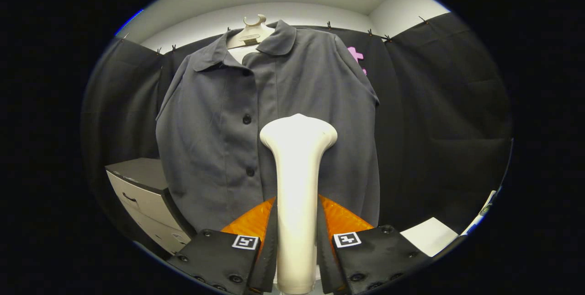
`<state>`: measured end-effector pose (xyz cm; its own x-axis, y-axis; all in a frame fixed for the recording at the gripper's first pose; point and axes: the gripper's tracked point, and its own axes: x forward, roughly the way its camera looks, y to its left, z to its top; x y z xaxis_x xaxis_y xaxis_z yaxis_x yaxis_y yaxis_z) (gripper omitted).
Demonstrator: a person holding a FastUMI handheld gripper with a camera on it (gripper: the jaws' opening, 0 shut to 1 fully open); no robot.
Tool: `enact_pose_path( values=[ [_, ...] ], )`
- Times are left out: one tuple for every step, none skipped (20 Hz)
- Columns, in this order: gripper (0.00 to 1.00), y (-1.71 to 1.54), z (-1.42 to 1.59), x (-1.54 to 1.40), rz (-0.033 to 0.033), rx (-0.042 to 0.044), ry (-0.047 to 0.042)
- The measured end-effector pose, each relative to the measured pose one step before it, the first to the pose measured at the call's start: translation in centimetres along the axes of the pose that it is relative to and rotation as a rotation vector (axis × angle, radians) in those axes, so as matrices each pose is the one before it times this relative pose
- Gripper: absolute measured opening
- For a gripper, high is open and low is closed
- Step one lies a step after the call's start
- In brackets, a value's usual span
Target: Iron the clothes twice with a garment steamer, once on the left side and once on the right side.
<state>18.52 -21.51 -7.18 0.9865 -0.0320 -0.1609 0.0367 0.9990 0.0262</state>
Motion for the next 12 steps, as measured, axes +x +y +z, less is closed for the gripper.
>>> enact_pose_path(
  values=[
    [0.46, -0.1, -0.767, -0.155, -0.00199, 0.00439, 0.01199],
    [0.46, -0.131, -0.754, -0.124, -0.0035, 0.00286, 0.01153],
    [0.46, -0.115, -0.688, -0.052, -0.00423, 0.00053, 0.00998],
    [0.46, -0.096, -0.6, -0.091, -0.00567, 0.00034, 0.00667],
    [0.46, -0.125, -0.664, -0.127, -0.00442, -0.00116, 0.00674],
    [0.46, -0.093, -0.596, -0.059, -0.00339, 0.00006, 0.00541],
    [0.46, -0.022, -0.539, -0.079, -0.00216, 0.0005, 0.0075],
    [0.46, -0.098, -0.598, -0.093, -0.00102, 0.00232, 0.00902],
    [0.46, 0.0, -0.611, 0.001, 0.00035, 0.00235, 0.01051],
    [0.46, -0.027, -0.642, 0.078, 0.00042, 0.00268, 0.01041],
    [0.46, -0.091, -0.548, 0.005, -0.00189, 0.00283, 0.00952],
    [0.46, 0.021, -0.512, 0.057, -0.00157, 0.00146, 0.00796]
  ],
)
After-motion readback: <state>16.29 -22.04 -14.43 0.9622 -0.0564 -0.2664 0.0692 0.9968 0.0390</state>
